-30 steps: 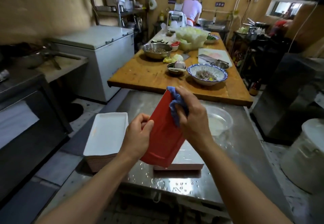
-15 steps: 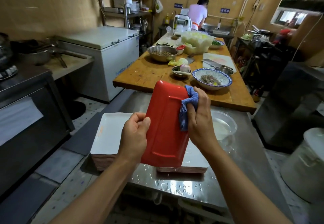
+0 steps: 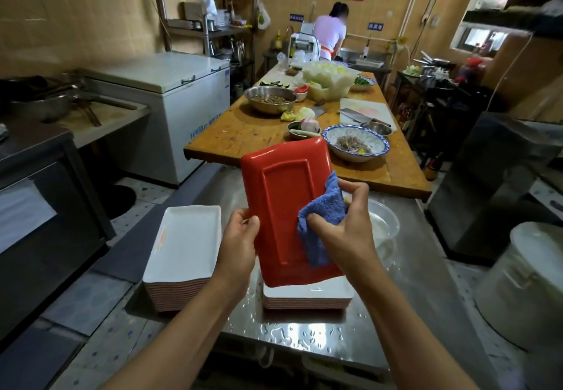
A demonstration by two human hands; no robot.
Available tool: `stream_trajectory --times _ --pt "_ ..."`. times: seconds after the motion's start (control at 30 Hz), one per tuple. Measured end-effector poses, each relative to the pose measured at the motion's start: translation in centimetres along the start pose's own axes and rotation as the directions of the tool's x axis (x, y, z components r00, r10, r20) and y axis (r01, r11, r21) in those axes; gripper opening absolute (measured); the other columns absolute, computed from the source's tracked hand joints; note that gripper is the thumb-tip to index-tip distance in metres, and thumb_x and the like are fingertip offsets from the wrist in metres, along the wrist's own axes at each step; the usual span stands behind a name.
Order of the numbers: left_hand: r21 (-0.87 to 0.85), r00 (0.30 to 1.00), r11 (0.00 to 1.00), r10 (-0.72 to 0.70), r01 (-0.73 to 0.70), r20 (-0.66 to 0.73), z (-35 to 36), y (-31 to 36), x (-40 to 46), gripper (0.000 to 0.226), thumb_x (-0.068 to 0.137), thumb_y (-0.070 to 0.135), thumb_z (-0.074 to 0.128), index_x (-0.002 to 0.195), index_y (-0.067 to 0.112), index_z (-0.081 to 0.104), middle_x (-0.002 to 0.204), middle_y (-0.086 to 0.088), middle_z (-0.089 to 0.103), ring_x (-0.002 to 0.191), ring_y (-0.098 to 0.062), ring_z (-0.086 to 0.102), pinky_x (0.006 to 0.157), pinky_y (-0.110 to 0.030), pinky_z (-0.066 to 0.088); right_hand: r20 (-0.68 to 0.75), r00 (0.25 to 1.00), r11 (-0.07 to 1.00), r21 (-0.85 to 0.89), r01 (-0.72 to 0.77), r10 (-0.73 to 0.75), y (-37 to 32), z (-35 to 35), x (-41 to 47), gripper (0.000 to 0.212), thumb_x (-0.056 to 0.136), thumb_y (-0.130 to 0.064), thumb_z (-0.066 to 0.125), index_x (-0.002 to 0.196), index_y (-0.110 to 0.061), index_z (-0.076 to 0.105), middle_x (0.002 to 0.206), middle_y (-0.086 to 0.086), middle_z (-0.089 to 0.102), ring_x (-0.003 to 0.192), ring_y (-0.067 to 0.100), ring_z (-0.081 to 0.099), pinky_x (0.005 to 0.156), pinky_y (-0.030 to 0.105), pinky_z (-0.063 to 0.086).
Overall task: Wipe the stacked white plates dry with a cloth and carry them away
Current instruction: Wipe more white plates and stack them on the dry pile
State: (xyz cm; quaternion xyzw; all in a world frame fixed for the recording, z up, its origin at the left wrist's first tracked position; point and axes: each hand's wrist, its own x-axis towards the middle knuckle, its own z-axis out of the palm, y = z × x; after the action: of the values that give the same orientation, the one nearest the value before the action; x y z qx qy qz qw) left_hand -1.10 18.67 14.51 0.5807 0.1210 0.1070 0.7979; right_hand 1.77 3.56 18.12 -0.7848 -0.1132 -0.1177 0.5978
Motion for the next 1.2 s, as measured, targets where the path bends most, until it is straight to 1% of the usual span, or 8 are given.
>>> stream_trajectory --times 0.17,0.23,0.3,0.4,0.53,0.73,0.97,1.2 --pt "0.314 0.963 0.912 0.232 -0.265 0.14 -1.4 4.5 1.6 0.081 0.07 0.045 0.071 0.137 0.03 0.027 0.13 0.006 0.047 0.112 -0.008 0.052 0.083 -0.026 0.045 0.202 0.975 0.994 -0.044 0.103 -0.092 -0.4 -2.9 0.6 0.057 0.07 -0.003 0.073 0.107 -0.03 0.039 0.083 -0.002 0.062 0.064 0.008 0.062 0.059 0.024 0.053" --pt "0.485 0.915 0.781 0.286 -0.394 0.283 -1.5 7.3 2.4 0.08 0.061 0.051 0.073 0.131 0.037 0.037 0.122 0.018 0.049 0.109 0.003 0.049 0.076 -0.02 0.045 0.316 0.943 0.992 -0.045 0.119 -0.099 -0.5 -3.8 0.8 0.058 0.069 -0.002 0.073 0.107 -0.031 0.04 0.08 0.002 0.062 0.061 0.008 0.059 0.055 0.021 0.051" --pt "0.574 0.876 0.711 0.125 -0.406 0.465 -1.3 9.1 3.1 0.06 0.06 0.046 0.078 0.114 0.04 0.051 0.111 0.022 0.059 0.102 0.0 0.058 0.069 -0.018 0.049 0.401 0.911 0.981 -0.115 0.155 -0.097 -0.7 -4.6 1.0 0.057 0.067 -0.011 0.073 0.106 -0.035 0.039 0.082 0.004 0.061 0.063 0.012 0.059 0.056 0.025 0.051" --pt "0.537 0.779 0.787 -0.121 -0.302 0.615 -1.1 9.0 3.6 0.057 0.065 0.026 0.083 0.113 0.035 0.055 0.101 0.011 0.069 0.094 -0.01 0.068 0.07 -0.024 0.056 0.455 0.881 0.95 -0.2 0.24 -0.127 -1.1 -5.3 1.3 0.055 0.067 -0.016 0.072 0.108 -0.034 0.04 0.083 0.002 0.062 0.062 0.007 0.058 0.056 0.014 0.048" --pt "0.444 0.804 0.847 -0.035 -0.292 0.594 -0.8 8.1 3.0 0.064 0.06 0.02 0.081 0.118 0.031 0.055 0.102 0.005 0.07 0.094 -0.015 0.068 0.074 -0.029 0.057 0.435 0.887 0.919 -0.269 0.289 -0.152 -1.7 -5.3 1.6 0.051 0.076 -0.016 0.071 0.108 -0.042 0.041 0.092 -0.011 0.062 0.074 0.001 0.059 0.061 0.011 0.044" --pt "0.373 0.844 0.88 0.055 -0.293 0.534 0.0 7.5 1.9 0.054 0.057 0.02 0.078 0.106 0.03 0.059 0.095 0.004 0.071 0.088 -0.015 0.069 0.073 -0.025 0.057 0.377 0.843 0.714 -0.458 0.529 -0.383 -4.2 -1.4 1.7 0.053 0.089 -0.026 0.052 0.141 -0.024 0.038 0.131 0.003 0.051 0.114 0.021 0.05 0.091 0.039 0.043" --pt "0.278 0.901 0.947 0.028 -0.163 0.433 -2.6 8.1 1.1 0.06 0.059 0.017 0.076 0.116 0.023 0.058 0.101 -0.004 0.071 0.092 -0.024 0.069 0.068 -0.03 0.057 0.419 0.815 0.561 -0.592 0.58 -0.4 -3.2 -1.5 1.7 0.051 0.092 -0.038 0.035 0.141 -0.026 0.039 0.129 0.001 0.053 0.113 0.02 0.05 0.091 0.037 0.039" --pt "0.171 0.94 0.985 -0.059 0.0 0.336 -3.9 7.5 1.0 0.066 0.059 0.007 0.074 0.123 0.014 0.056 0.113 -0.016 0.066 0.099 -0.035 0.066 0.076 -0.043 0.057 0.296 0.91 0.792 -0.46 0.402 -0.29 -0.2 -4.1 1.5 0.046 0.089 -0.028 0.041 0.135 -0.02 0.047 0.137 0.001 0.046 0.124 0.017 0.039 0.103 0.031 0.033"
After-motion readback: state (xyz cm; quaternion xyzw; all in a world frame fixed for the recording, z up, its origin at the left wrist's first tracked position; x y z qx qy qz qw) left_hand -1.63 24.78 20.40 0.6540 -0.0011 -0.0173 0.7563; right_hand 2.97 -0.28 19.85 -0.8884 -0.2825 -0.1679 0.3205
